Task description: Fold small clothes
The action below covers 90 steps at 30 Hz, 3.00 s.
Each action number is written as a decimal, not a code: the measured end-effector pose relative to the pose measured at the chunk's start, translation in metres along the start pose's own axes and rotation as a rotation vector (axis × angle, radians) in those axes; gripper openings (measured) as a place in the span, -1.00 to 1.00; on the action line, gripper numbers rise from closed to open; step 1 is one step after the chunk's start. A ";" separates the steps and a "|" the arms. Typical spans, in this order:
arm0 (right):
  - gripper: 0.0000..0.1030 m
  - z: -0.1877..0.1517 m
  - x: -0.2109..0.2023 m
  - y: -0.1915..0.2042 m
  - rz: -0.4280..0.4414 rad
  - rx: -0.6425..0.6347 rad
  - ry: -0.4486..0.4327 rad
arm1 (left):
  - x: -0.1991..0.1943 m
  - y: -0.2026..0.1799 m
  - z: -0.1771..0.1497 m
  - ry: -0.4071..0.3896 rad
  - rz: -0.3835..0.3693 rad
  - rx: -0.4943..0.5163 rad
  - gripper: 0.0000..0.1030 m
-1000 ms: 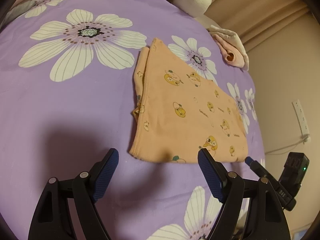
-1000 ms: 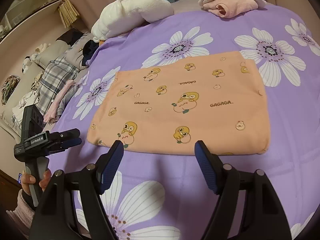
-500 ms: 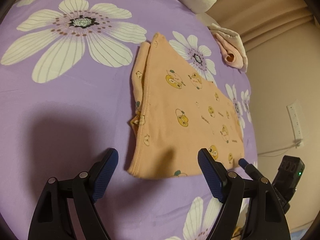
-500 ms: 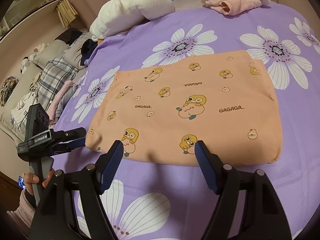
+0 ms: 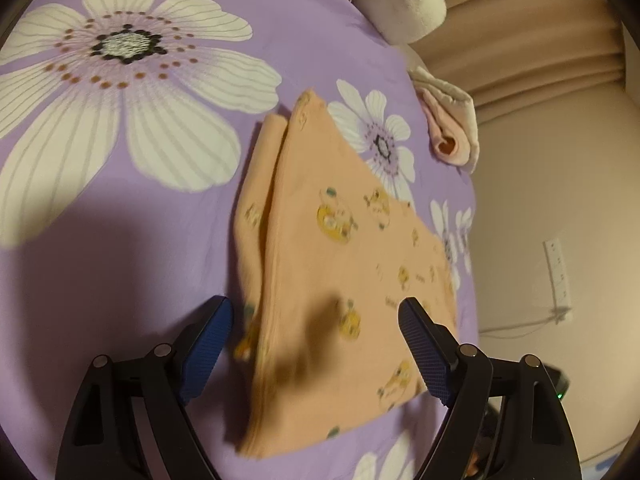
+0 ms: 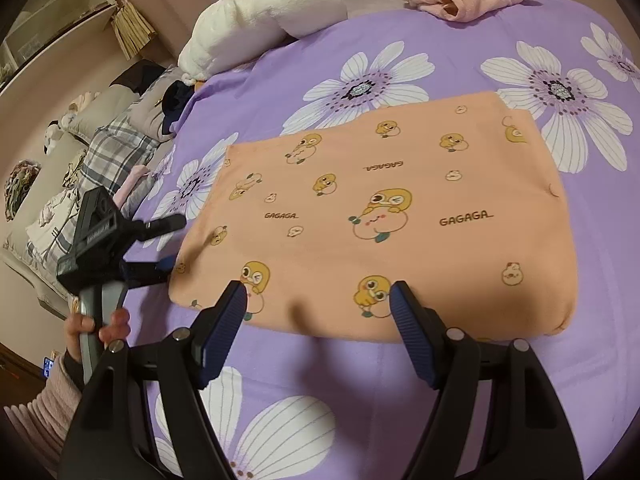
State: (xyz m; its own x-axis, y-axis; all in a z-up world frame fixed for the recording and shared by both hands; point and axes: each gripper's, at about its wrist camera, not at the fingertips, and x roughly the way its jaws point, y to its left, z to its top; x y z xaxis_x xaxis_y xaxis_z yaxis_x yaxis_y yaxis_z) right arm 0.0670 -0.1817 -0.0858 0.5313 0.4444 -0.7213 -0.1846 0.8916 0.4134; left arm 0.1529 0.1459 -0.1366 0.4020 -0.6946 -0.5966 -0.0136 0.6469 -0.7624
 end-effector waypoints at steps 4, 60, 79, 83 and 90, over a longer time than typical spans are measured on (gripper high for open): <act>0.44 0.001 0.000 -0.008 0.001 0.018 -0.007 | 0.009 -0.001 0.014 0.004 -0.030 -0.021 0.61; -0.62 -0.014 0.037 0.034 -0.032 -0.110 0.108 | 0.017 -0.034 0.027 0.056 0.240 0.035 -0.79; -0.59 0.015 0.000 -0.034 0.056 0.166 -0.041 | 0.045 -0.153 -0.001 0.062 0.239 0.315 -0.89; -0.56 0.017 -0.005 -0.056 0.077 0.234 -0.057 | 0.066 -0.178 -0.015 0.106 0.205 0.371 -0.90; -0.38 0.011 -0.013 -0.090 0.095 0.345 -0.078 | 0.112 -0.183 -0.038 0.219 0.220 0.408 -0.90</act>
State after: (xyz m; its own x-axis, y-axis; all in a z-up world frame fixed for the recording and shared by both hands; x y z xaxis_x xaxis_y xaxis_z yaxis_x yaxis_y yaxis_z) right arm 0.0863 -0.2690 -0.1075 0.5892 0.5038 -0.6317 0.0464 0.7594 0.6490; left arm 0.1662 -0.0622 -0.0738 0.2282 -0.5496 -0.8037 0.3000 0.8250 -0.4789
